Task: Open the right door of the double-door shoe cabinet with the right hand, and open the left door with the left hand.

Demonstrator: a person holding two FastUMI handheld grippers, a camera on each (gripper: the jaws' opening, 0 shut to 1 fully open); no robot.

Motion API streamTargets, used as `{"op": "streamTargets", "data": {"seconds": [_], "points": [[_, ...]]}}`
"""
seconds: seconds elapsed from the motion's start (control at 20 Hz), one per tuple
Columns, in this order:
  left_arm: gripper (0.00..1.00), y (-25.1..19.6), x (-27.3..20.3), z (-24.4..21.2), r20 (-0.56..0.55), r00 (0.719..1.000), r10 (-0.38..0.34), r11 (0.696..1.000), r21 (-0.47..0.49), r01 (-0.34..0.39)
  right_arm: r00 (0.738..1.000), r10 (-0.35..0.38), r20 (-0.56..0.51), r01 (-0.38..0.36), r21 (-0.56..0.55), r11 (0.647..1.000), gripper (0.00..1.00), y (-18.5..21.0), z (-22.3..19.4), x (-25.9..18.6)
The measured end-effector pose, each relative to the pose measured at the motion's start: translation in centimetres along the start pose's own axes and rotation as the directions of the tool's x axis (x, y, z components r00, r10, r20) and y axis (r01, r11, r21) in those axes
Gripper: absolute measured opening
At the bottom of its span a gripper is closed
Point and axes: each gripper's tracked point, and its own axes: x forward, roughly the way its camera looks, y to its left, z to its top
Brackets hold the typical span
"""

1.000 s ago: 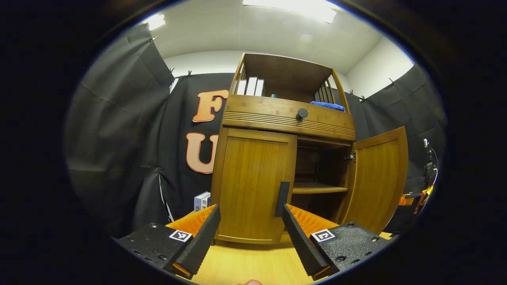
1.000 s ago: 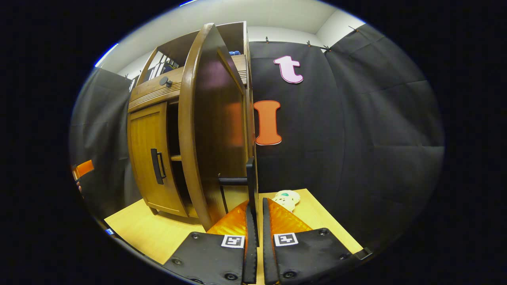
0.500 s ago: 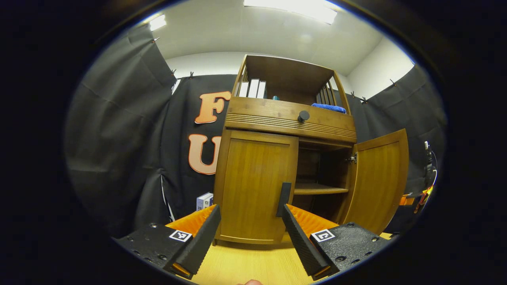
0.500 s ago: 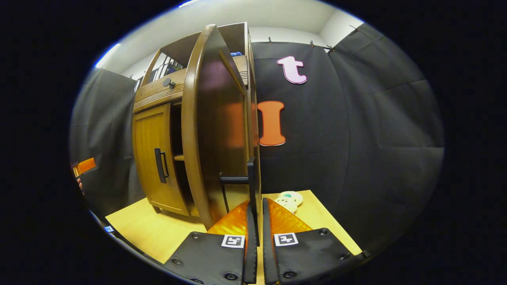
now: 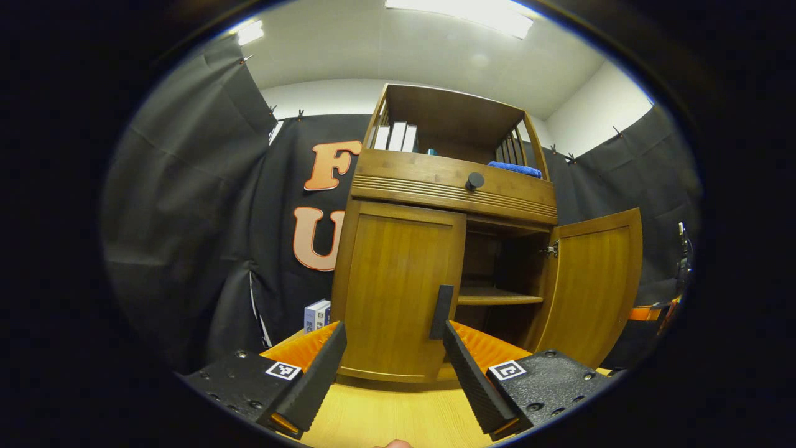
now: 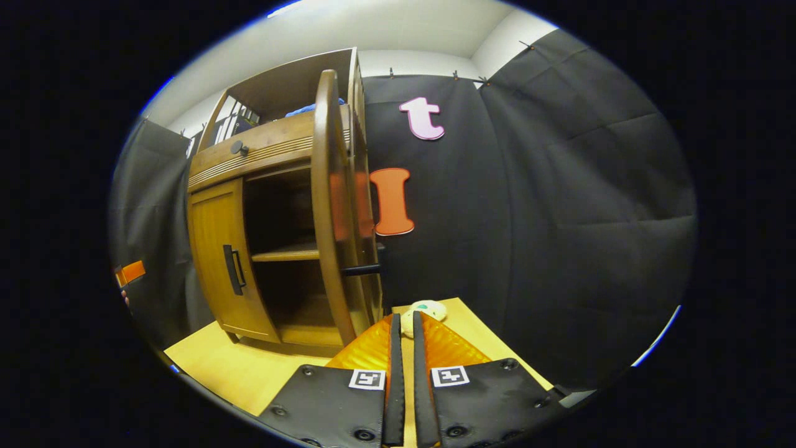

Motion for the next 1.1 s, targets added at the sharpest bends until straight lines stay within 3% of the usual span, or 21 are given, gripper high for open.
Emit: {"op": "streamTargets", "data": {"seconds": [0.05, 0.4, 0.6, 0.65, 0.75, 0.8, 0.95, 1.0, 1.1], "points": [[0.95, -0.4, 0.1, 0.0, -0.004, 1.000, -0.010, 1.000, -0.001, 0.010, 1.000, -0.014, 0.004, 0.014, -0.004, 1.000, 0.14, -0.2, 0.1, -0.7], [0.92, -2.6, 0.8, -0.2, -0.016, 0.997, -0.069, 0.997, 0.017, 0.070, 0.998, -0.027, 0.053, 0.029, -0.025, 0.999, 0.14, 2.4, 2.7, -5.2], [0.95, -3.5, 0.9, 0.0, -0.018, 0.995, -0.096, 0.995, 0.015, 0.097, 0.998, 0.012, 0.061, -0.011, -0.025, 1.000, 0.14, 5.6, 4.0, -6.2], [0.92, -3.7, 0.9, -0.1, -0.019, 0.995, -0.101, 0.995, 0.016, 0.101, 0.997, 0.013, 0.074, -0.011, -0.030, 0.999, 0.14, 6.4, 4.5, -6.2], [0.95, -3.8, 0.9, -0.1, -0.021, 0.994, -0.105, 0.994, 0.021, 0.106, 0.997, -0.021, 0.073, 0.023, -0.024, 0.999, 0.14, 6.9, 4.9, -5.9], [0.92, -3.9, 1.0, -0.1, -0.022, 0.994, -0.109, 0.994, 0.021, 0.109, 0.997, -0.019, 0.072, 0.020, -0.017, 1.000, 0.14, 7.6, 4.9, -5.6], [0.95, -3.8, 1.2, -0.1, -0.019, 0.994, -0.103, 0.994, 0.026, 0.104, 0.995, 0.004, 0.097, -0.001, -0.024, 1.000, 0.14, 10.2, 5.3, -4.9], [0.92, -3.6, 1.3, -0.1, -0.018, 0.995, -0.100, 0.995, 0.024, 0.100, 0.995, 0.014, 0.102, -0.011, -0.028, 1.000, 0.27, 11.1, 5.3, -4.6], [0.92, -3.5, 1.5, -0.1, -0.018, 0.996, -0.093, 0.995, 0.022, 0.093, 0.993, 0.057, 0.103, -0.054, -0.025, 0.998, 0.27, 13.1, 5.0, -4.1]]}}
